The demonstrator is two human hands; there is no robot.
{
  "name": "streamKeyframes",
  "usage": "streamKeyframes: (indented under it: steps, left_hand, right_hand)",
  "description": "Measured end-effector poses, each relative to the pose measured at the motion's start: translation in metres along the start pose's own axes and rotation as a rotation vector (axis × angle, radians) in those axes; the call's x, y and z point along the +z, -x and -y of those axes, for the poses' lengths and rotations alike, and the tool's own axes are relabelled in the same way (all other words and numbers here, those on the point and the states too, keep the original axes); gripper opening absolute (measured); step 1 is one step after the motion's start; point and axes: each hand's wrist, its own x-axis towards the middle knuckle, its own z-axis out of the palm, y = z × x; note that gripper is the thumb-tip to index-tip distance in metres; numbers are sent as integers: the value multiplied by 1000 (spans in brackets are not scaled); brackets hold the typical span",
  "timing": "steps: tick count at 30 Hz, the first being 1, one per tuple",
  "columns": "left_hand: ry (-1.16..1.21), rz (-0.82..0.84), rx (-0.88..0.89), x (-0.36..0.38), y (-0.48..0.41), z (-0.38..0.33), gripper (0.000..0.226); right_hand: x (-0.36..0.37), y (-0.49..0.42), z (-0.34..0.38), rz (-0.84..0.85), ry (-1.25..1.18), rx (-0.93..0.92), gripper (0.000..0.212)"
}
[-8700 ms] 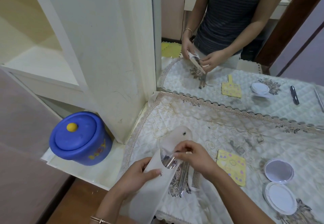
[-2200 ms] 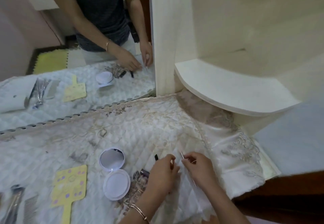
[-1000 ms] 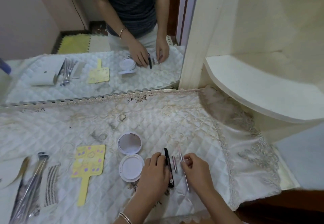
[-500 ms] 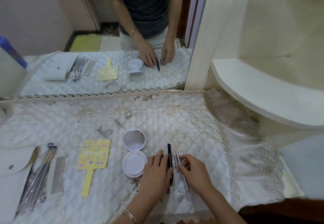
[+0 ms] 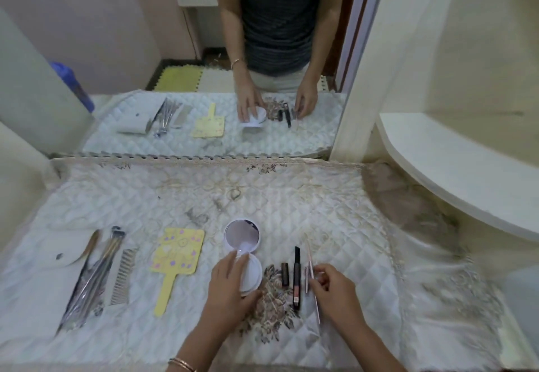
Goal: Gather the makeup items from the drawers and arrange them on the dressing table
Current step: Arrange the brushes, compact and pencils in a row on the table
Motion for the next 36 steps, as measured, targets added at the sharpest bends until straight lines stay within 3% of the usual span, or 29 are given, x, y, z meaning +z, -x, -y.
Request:
streamKeyframes:
  steps: [7, 18, 26, 31, 36]
  left_hand:
    - [46, -15, 112, 8, -1, -20, 64]
    - [-6, 64, 88, 15, 2, -24, 62]
    - [39, 84, 50, 12, 4, -27, 78]
    - [-12, -23, 97, -9, 11, 10, 63]
    - [-32, -216, 72, -51, 25, 86, 40]
  right_hand:
    - [2, -1, 2, -20, 19, -25, 21]
    - [-2, 4, 4, -1, -17, -22, 22]
    - [-1, 3, 3, -42, -34, 1, 20]
    - [1, 6, 12, -118, 126, -7, 19]
    - [29, 10, 47, -365, 412, -289, 17]
